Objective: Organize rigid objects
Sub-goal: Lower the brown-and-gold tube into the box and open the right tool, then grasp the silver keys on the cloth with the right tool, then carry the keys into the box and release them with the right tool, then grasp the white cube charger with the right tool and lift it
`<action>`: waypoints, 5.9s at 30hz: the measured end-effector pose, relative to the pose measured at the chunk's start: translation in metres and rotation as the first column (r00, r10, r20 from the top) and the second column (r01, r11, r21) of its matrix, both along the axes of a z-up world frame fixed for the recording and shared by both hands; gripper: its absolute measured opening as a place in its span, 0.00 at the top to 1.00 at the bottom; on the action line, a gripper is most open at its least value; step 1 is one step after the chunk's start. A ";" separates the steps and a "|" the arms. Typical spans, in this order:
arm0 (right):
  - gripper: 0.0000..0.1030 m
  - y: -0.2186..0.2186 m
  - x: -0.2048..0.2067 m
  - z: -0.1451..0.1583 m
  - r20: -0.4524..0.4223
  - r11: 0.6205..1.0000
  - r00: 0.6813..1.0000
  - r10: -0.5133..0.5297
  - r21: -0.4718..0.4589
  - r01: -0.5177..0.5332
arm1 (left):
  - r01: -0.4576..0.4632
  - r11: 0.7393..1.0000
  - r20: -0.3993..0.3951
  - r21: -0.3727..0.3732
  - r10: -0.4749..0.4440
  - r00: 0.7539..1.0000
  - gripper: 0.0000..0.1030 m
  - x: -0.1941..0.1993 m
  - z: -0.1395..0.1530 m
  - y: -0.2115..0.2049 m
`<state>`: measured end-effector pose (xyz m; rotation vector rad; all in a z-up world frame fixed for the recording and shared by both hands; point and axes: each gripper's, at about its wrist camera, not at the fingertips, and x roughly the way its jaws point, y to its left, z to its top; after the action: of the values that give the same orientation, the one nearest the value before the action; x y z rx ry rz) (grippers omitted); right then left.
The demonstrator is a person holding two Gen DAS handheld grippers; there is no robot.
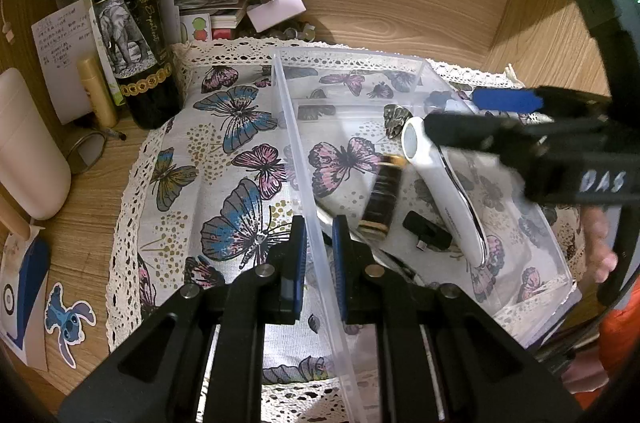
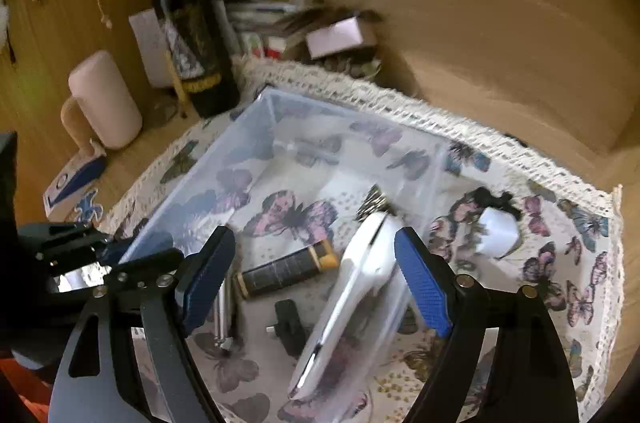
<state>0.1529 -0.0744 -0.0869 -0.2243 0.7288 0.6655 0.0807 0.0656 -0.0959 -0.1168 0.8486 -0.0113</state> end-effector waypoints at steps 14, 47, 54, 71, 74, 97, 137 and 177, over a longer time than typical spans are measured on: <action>0.22 -0.084 0.020 0.023 0.054 0.965 0.967 -0.250 0.094 0.245 | 0.001 1.000 0.000 -0.001 -0.001 1.000 0.88 0.000 0.000 0.000; 0.78 -0.086 0.046 -0.058 -0.020 0.967 0.969 -0.246 -0.075 0.244 | 0.003 1.000 -0.003 -0.001 -0.003 1.000 0.88 0.000 -0.001 0.000; 0.78 -0.090 0.028 -0.014 0.097 0.967 0.963 -0.251 -0.016 0.253 | 0.003 1.000 -0.003 -0.001 -0.003 1.000 0.88 0.000 -0.001 0.000; 0.78 -0.058 -0.025 0.061 0.255 0.989 0.961 -0.105 0.125 0.075 | 0.003 1.000 -0.002 0.000 -0.003 1.000 0.88 -0.001 -0.001 0.000; 0.78 -0.047 -0.030 0.060 0.247 0.992 0.967 -0.067 0.122 0.037 | 0.003 1.000 -0.002 0.000 -0.003 1.000 0.88 -0.001 -0.001 0.000; 0.78 0.000 -0.006 -0.011 0.001 0.998 0.998 0.067 0.023 -0.067 | 0.007 1.000 -0.002 -0.005 -0.007 1.000 0.88 -0.001 -0.001 0.000; 0.55 -0.084 0.100 -0.034 -0.034 0.942 0.943 -0.330 -0.067 0.328 | 0.010 1.000 -0.002 -0.008 -0.010 1.000 0.88 -0.001 -0.001 0.001; 0.74 -0.040 -0.019 0.047 0.199 0.996 0.979 -0.047 0.078 0.032 | 0.011 1.000 -0.001 0.001 -0.011 1.000 0.88 -0.001 -0.001 0.001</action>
<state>0.1341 -0.1147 -0.0400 -0.2050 0.5123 0.6208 0.0799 0.0666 -0.0970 -0.1107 0.8503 -0.0213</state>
